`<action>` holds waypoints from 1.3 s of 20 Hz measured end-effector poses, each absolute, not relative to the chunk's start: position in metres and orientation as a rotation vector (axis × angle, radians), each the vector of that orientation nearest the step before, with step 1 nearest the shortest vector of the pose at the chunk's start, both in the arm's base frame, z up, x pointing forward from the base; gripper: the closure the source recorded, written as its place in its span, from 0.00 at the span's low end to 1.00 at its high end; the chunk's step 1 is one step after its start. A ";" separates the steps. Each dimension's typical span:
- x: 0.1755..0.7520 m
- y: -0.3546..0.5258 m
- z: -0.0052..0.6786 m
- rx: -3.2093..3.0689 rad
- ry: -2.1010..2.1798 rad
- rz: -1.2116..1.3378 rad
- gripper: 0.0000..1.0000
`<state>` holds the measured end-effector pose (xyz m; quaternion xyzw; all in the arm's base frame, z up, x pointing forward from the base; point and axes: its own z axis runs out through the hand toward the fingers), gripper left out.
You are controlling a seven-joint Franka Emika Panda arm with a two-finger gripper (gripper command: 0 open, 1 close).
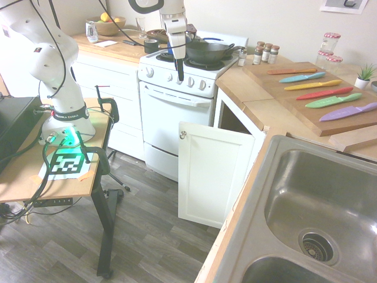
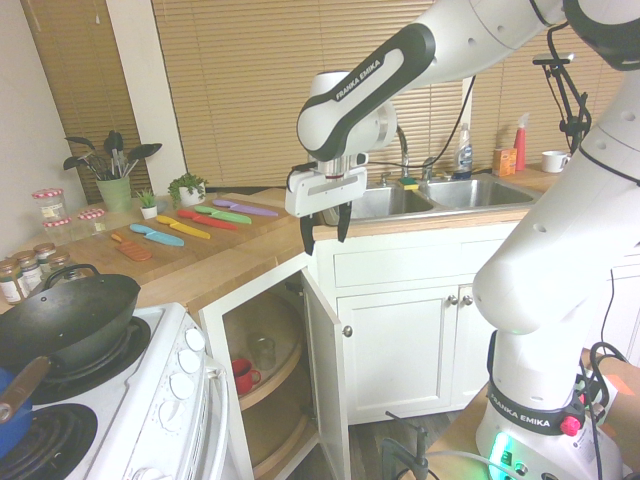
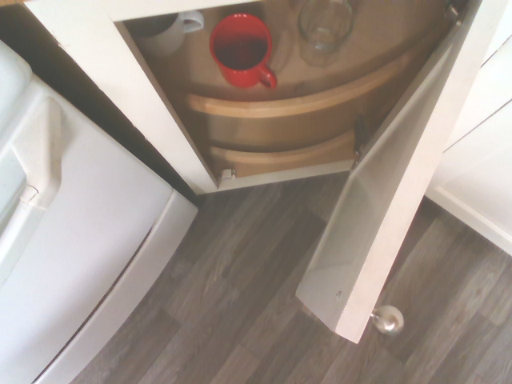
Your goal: Close the cabinet
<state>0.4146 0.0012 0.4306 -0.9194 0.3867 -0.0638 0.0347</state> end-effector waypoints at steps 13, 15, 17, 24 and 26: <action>0.419 -0.121 0.376 -2.747 1.334 -0.161 0.00; 0.429 -0.139 0.347 -2.748 1.365 -0.132 0.00; 0.444 -0.153 0.324 -2.749 1.380 -0.097 0.00; 0.506 -0.148 0.261 -2.759 1.358 0.019 0.00; 0.510 -0.141 0.245 -2.764 1.351 0.038 0.00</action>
